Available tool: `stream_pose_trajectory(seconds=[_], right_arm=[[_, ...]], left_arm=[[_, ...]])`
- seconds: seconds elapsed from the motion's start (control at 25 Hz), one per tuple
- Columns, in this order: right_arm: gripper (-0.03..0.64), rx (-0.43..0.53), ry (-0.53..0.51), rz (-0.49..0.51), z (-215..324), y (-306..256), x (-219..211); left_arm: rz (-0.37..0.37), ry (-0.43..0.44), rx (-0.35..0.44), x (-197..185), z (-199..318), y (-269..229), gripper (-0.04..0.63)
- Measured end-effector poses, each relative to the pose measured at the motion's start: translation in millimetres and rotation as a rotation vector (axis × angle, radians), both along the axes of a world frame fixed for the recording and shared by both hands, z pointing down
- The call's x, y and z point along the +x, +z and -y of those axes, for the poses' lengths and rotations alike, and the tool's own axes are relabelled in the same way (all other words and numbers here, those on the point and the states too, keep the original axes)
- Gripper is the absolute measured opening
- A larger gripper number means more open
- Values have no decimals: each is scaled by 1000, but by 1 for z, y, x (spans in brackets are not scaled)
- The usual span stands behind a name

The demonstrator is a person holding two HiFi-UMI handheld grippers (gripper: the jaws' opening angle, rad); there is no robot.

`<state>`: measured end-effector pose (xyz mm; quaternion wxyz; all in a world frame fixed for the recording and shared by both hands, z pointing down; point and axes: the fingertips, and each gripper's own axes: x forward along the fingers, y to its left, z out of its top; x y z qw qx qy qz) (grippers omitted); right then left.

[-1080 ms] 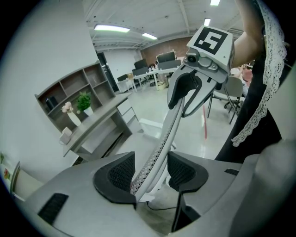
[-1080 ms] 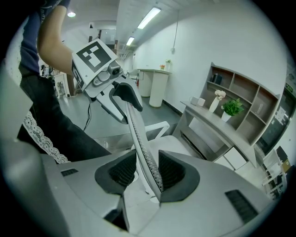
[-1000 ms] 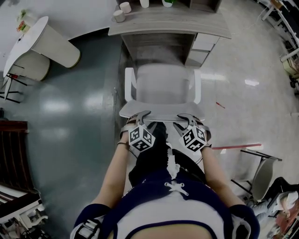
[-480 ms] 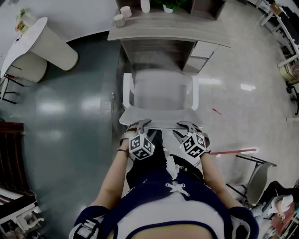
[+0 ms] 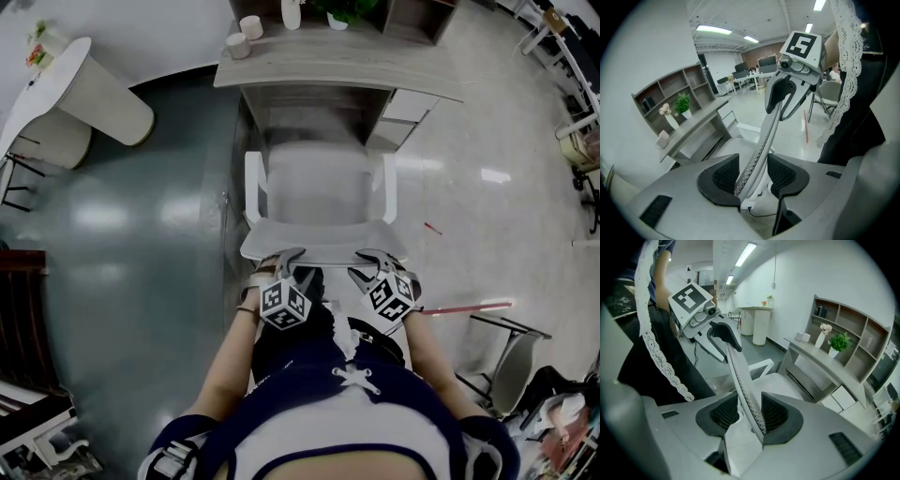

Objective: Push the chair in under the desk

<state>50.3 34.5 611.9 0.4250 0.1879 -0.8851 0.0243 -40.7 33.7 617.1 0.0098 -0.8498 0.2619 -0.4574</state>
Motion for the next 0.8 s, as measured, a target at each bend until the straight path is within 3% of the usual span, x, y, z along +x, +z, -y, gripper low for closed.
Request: stream_pose_trajectory(seconds=[0.8], right_arm=[[143, 37, 22, 7, 48, -2, -8]], left_arm=[[-8, 23, -16, -8, 49, 0, 186]])
